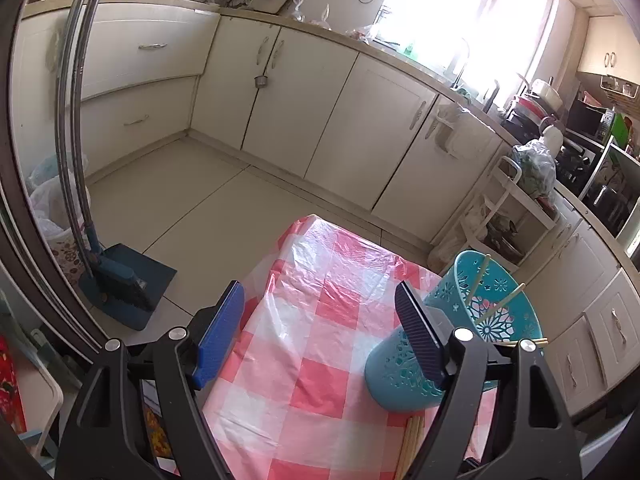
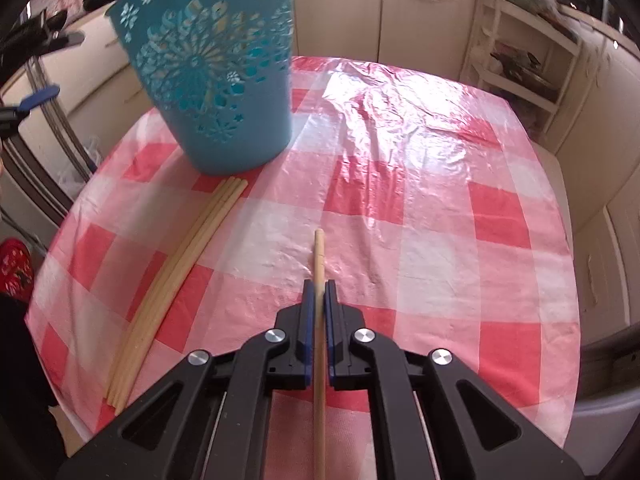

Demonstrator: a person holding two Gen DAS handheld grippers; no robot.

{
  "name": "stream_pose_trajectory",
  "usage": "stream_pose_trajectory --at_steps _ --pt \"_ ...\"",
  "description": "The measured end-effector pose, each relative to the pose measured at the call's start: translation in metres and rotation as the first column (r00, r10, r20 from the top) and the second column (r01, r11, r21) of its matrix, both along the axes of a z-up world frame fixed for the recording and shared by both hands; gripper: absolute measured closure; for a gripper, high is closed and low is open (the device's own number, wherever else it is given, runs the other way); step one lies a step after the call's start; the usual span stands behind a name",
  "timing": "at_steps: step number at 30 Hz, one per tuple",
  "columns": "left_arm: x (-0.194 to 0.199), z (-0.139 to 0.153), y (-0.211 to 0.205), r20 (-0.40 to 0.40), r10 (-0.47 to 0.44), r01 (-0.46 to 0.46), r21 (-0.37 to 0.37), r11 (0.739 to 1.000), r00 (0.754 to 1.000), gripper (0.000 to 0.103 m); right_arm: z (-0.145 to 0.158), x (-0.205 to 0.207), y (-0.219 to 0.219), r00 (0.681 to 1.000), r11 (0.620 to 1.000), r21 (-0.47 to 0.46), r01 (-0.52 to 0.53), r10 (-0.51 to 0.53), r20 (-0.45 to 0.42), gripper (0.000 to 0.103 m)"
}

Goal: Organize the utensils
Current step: 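Close the right tool on the loose chopstick on the cloth, then lift the chopstick with the right tool and open it over the basket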

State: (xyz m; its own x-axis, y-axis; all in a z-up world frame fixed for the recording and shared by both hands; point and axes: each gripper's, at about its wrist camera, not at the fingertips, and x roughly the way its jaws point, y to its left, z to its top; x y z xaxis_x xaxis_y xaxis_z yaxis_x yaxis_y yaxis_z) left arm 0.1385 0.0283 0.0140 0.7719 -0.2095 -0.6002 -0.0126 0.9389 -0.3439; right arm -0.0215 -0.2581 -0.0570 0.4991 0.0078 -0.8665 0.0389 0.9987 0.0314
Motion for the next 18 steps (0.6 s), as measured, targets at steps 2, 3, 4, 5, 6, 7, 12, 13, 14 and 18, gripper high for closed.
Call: stream_pose_trajectory --at_steps 2,3,4,5,6,7,12,13,14,18 --pt "0.002 -0.002 0.0 -0.01 0.005 -0.005 -0.002 1.0 1.0 0.029 0.009 -0.004 -0.015 0.999 0.993 0.106 0.05 -0.052 0.011 0.097" --pt "0.003 -0.003 -0.001 -0.014 0.005 -0.005 -0.003 1.0 1.0 0.029 0.016 -0.006 -0.023 0.997 0.984 0.168 0.066 -0.071 0.021 0.097" --pt "0.003 -0.004 -0.001 -0.017 0.005 -0.005 -0.002 1.0 1.0 0.029 0.023 -0.008 -0.029 0.996 0.972 0.221 0.076 -0.086 0.034 0.097" --pt "0.004 -0.005 -0.003 -0.017 0.004 -0.004 0.001 1.0 1.0 0.029 0.032 -0.01 -0.034 0.994 0.961 0.267 0.078 -0.096 0.053 0.097" --pt "0.003 -0.005 -0.004 -0.016 0.002 -0.002 0.004 1.0 1.0 0.029 0.041 -0.011 -0.037 0.992 0.951 0.3 0.076 -0.101 0.072 0.097" --pt "0.003 -0.005 -0.005 -0.014 -0.001 0.001 0.011 1.0 1.0 0.029 0.054 -0.011 -0.04 0.989 0.941 0.331 0.07 -0.107 0.097 0.097" --pt "0.003 -0.006 -0.01 -0.015 -0.007 0.007 0.023 1.0 1.0 0.029 0.112 -0.003 -0.034 0.968 0.903 0.429 0.003 -0.109 0.224 0.097" --pt "0.003 -0.006 -0.011 -0.018 -0.006 0.007 0.023 1.0 1.0 0.029 0.121 -0.001 -0.029 0.963 0.899 0.439 -0.012 -0.108 0.248 0.097" --pt "0.003 -0.006 -0.011 -0.019 -0.006 0.006 0.024 1.0 1.0 0.029 0.133 0.003 -0.026 0.955 0.894 0.447 -0.031 -0.105 0.276 0.097" --pt "0.003 -0.006 -0.011 -0.022 -0.007 0.008 0.019 1.0 1.0 0.029 0.177 0.03 -0.011 0.913 0.892 0.443 -0.089 -0.104 0.393 0.097"
